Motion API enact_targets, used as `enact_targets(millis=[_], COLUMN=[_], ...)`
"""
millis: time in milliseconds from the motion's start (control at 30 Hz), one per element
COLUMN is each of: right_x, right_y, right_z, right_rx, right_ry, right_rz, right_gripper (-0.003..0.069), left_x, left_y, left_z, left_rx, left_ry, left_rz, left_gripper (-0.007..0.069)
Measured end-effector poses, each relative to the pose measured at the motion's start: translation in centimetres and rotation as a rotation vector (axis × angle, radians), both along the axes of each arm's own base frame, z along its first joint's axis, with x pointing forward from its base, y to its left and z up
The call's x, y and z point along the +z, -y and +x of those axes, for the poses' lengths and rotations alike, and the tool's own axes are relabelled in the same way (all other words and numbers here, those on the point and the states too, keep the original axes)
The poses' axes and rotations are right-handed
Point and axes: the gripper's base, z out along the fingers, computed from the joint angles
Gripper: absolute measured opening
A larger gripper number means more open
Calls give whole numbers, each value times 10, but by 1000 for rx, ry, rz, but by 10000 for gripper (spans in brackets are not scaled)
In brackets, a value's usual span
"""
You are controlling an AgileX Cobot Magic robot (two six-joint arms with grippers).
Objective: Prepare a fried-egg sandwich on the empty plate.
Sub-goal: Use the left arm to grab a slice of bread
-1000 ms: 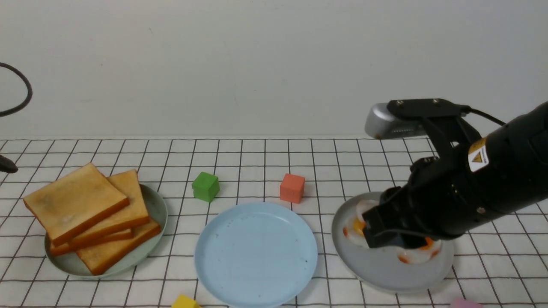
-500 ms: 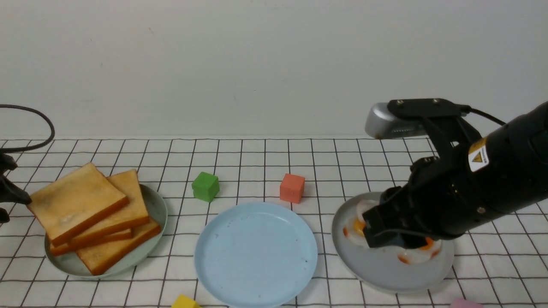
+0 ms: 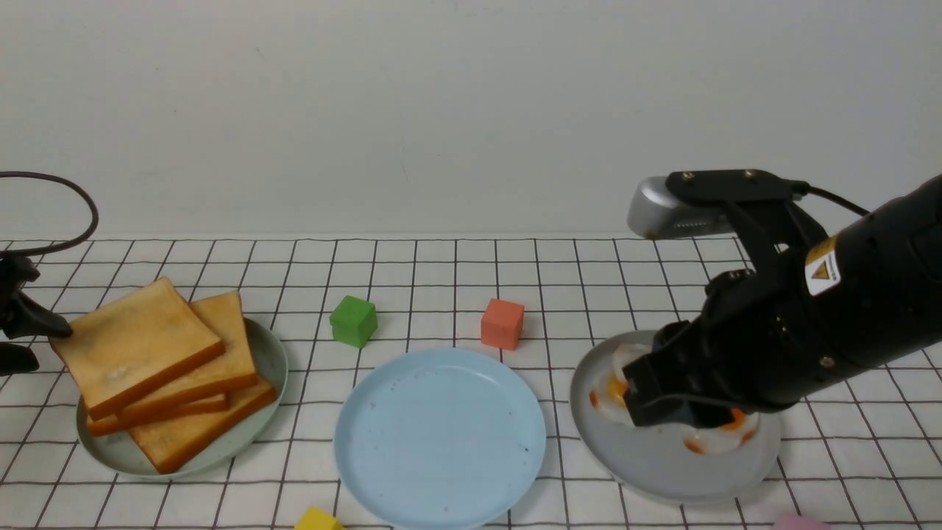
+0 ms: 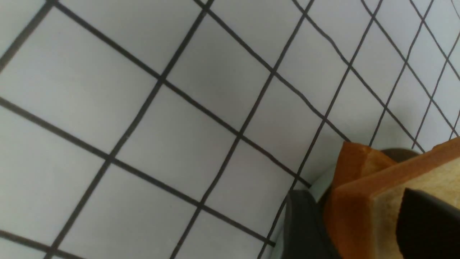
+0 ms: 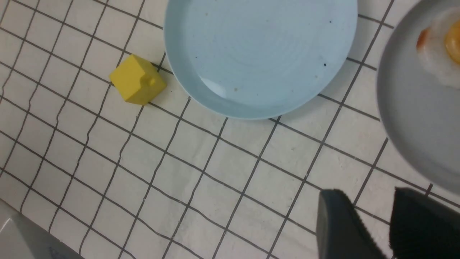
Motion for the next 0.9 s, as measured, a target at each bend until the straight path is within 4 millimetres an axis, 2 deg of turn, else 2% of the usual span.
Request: enact_targets(millis=[167,267,533,767,900], right_x=[0,0,-1,-1,-1], right_y=[0,0,0,0,0], right_z=[0,0,-1,-1,-1], right_rx=[0,0,2,3,3], right_ry=[-1,-1,-10,-12,-12], right_rz=[0,1,-1,-3,-2], right_gripper=[241,241,241,241,241], left_x=[0,1,5,-16,-18], left_y=[1,2,4,4,4], left_z=[0,0,5,9,11], left_rx=[-35,-70,-113,-108,-106], left_ry=[5,23,106,76,86], left_rz=[8,22,31,-17,-26], left_gripper=[476,511,524,524,521])
